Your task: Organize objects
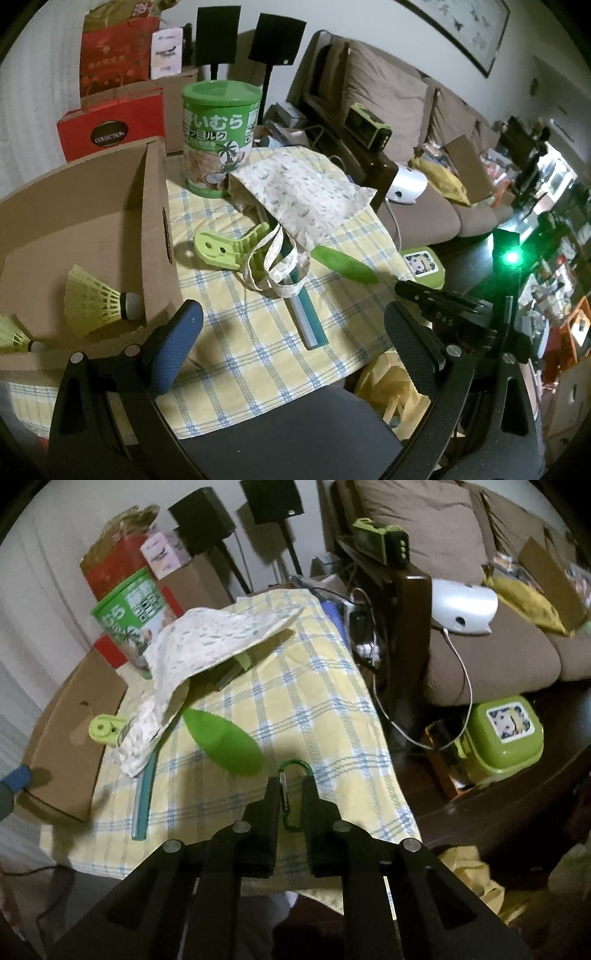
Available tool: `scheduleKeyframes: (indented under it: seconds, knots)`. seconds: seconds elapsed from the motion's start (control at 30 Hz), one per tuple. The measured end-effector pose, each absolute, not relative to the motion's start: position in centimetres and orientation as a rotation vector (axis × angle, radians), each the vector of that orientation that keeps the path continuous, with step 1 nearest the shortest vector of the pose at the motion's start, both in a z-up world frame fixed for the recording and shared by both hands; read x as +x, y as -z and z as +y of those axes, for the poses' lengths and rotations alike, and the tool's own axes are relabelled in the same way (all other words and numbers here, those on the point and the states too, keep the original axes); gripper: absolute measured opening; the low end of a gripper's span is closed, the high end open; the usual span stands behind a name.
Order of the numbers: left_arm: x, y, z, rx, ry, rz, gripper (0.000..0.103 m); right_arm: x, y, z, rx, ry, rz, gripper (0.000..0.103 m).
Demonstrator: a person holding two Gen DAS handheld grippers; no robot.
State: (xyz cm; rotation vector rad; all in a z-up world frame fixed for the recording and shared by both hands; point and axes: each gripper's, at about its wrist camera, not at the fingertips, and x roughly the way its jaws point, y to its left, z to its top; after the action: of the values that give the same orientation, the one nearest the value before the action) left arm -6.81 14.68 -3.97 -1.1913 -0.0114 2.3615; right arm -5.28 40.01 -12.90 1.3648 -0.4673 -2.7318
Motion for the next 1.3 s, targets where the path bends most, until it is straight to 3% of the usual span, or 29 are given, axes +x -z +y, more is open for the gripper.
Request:
scheduleKeyframes:
  seconds: [0.13,0.3,0.47,0.53,0.83,1.0,1.17,1.2,1.23,1.3]
  knots:
    - [-6.7,4.0,14.7,-1.189,-2.363,-0.011,0.098,-5.6,13.0,40.3,1.336,2.685,-0.582,0.008]
    - [-6.8,4.0,14.6,-1.194,-2.363,-0.022,0.098,-5.5,12.5,40.8,1.361,2.738,-0.537,0.013]
    - [-6.9,4.3,14.7,-1.205,-2.352,-0.029,0.098,-5.4,12.7,40.6,1.406,2.758,-0.488,0.035]
    - [-6.9,4.4,14.7,-1.206,-2.349,-0.024,0.098,-5.4,12.7,40.2,1.403,2.77,-0.471,0.039]
    - [-7.0,4.5,14.6,-1.21,-2.351,-0.034,0.098,-6.1,13.2,36.4,1.457,2.886,-0.081,0.04]
    - [-7.1,4.5,14.5,-1.21,-2.354,-0.034,0.098,-6.0,13.3,36.2,1.436,2.861,-0.084,0.017]
    - [-7.1,4.5,14.5,-1.208,-2.357,-0.032,0.098,-5.9,13.2,37.0,1.403,2.834,-0.18,0.015]
    - [-7.1,4.5,14.5,-1.208,-2.357,-0.031,0.098,-5.8,13.1,37.2,1.39,2.831,-0.2,0.013]
    - [-7.1,4.5,14.5,-1.208,-2.359,-0.031,0.098,-5.6,12.8,37.3,1.371,2.829,-0.216,0.004]
    - [-7.5,4.5,14.5,-1.212,-2.357,-0.039,0.098,-5.5,12.4,37.3,1.364,2.833,-0.218,0.005]
